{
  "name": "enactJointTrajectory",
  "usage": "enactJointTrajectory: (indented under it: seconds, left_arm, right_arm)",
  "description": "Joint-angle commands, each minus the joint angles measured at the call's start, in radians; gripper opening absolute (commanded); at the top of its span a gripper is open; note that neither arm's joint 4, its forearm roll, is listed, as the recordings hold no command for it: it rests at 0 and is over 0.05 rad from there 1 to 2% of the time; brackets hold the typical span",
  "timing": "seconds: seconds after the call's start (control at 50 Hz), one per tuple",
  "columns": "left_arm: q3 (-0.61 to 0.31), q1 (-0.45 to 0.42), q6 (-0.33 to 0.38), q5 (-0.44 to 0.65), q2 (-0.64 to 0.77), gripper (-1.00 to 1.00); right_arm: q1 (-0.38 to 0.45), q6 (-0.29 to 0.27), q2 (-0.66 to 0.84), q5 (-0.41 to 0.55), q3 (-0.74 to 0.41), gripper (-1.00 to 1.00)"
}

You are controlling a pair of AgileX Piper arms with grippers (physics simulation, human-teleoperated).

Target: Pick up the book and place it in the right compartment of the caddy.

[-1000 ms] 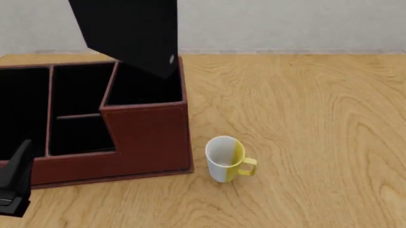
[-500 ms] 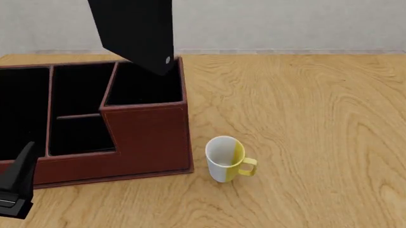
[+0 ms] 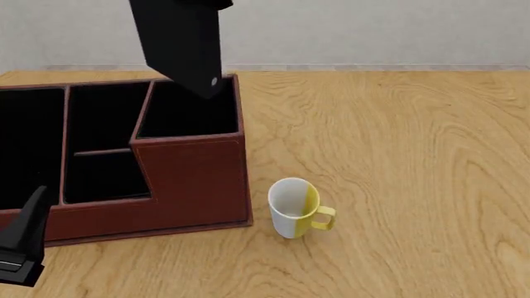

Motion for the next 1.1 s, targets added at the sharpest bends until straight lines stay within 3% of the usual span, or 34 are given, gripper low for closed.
enactJointTrajectory:
  seconds: [0.02, 1.1]
  left_arm:
    - [0.006, 0.006, 0.002, -0.007, 0.0, 1.0]
    - [0.023, 0.019, 0.006, -0.012, 0.0, 1.0]
  right_arm:
    - [-0.026, 0.031, 0.05, -0.033, -0.021, -1.0]
    - [-0.052, 0.068, 0.112, -0.173, 0.112, -1.0]
